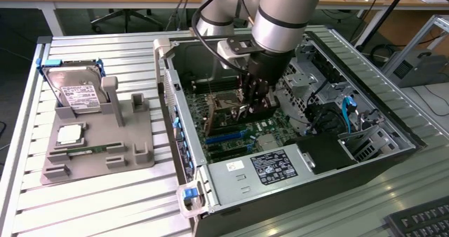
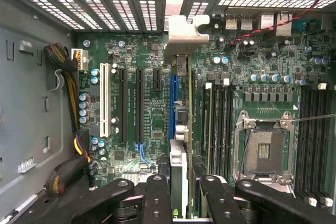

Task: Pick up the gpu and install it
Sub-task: 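Insert the gpu into the slot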

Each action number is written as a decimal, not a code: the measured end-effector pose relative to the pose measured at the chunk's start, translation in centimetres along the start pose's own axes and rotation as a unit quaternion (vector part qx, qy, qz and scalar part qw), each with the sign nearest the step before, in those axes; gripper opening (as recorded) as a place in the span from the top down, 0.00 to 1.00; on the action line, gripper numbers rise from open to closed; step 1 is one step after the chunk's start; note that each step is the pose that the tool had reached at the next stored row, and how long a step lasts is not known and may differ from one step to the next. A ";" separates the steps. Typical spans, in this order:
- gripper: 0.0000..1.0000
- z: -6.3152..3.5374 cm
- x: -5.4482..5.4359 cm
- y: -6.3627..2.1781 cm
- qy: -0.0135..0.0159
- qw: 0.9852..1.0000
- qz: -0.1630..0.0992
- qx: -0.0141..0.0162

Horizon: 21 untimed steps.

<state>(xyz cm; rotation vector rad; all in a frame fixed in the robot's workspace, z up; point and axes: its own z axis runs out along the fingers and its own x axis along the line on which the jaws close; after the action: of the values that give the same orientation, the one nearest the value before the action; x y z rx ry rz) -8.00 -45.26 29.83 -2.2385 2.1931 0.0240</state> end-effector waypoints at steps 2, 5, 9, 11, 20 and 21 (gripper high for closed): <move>0.73 0.00 0.0 0.15 0.000 1.000 0.000 0.000; 0.73 0.01 0.0 0.44 0.000 1.000 0.000 0.000; 0.73 0.05 0.0 0.78 0.000 1.000 0.000 0.000; 0.73 0.06 0.0 0.90 0.000 1.000 0.000 0.000; 0.73 0.17 0.0 1.24 0.000 1.000 0.000 0.000; 0.73 0.20 0.0 1.28 0.000 1.000 0.000 0.000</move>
<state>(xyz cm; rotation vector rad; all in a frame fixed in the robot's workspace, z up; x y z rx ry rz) -9.28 -45.26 29.64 -2.2390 2.1935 0.0232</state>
